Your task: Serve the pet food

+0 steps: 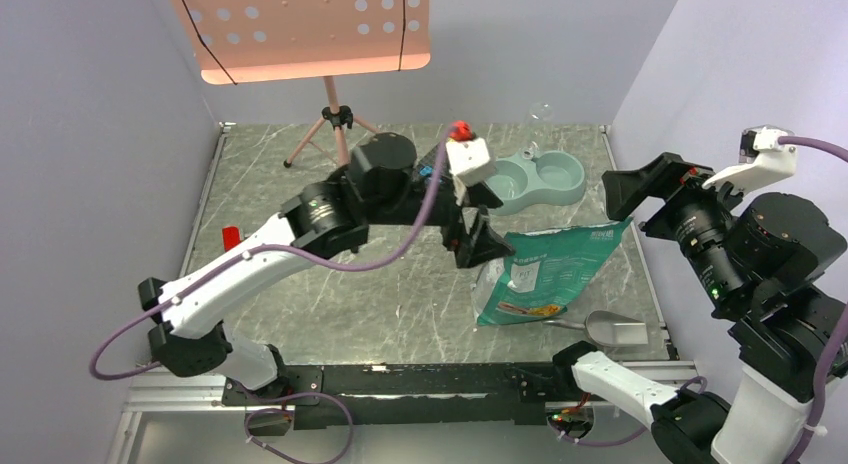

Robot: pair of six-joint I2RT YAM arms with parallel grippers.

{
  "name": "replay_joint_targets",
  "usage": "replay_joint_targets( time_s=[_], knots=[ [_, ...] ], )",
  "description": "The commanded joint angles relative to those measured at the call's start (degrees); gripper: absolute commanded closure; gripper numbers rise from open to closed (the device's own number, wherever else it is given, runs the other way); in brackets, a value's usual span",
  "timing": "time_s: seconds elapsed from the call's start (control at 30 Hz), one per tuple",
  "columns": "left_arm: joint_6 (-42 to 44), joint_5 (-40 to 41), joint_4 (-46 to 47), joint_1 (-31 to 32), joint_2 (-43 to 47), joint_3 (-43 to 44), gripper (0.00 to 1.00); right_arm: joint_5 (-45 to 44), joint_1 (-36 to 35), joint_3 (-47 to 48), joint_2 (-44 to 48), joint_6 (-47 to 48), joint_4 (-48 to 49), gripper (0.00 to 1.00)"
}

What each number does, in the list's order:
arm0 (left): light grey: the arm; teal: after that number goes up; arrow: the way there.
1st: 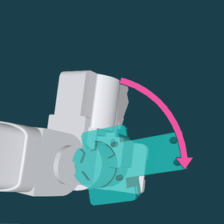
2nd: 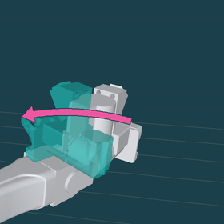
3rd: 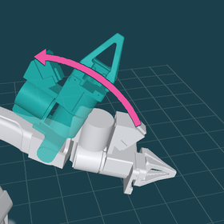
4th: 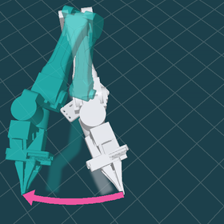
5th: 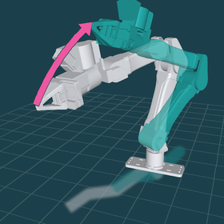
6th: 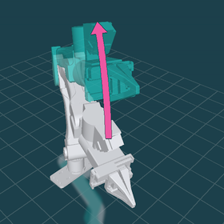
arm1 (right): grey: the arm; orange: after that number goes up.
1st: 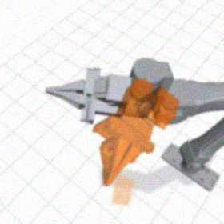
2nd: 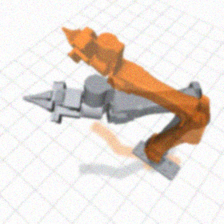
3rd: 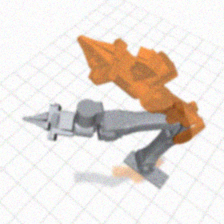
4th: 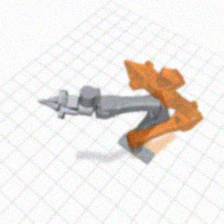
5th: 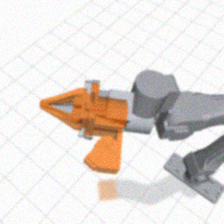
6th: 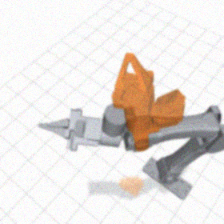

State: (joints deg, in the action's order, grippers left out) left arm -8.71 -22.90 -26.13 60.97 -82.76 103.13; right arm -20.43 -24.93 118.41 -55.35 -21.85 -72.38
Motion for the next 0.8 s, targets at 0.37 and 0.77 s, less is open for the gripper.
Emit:
replay_joint_targets(
  time_s=[0.37, 0.77],
  knots=[
    [9.8, 8.0, -0.7, 4.6, -9.2, -0.3, 0.35, 1.9, 0.2, -0.6, 1.7, -0.1, -1.6, 0.0],
    [11.4, 16.5, 5.4, 7.5, -4.5, -6.7, 0.89, 2.6, 0.2, -3.4, 1.9, -1.4, -1.5, 0.0]
  ],
)
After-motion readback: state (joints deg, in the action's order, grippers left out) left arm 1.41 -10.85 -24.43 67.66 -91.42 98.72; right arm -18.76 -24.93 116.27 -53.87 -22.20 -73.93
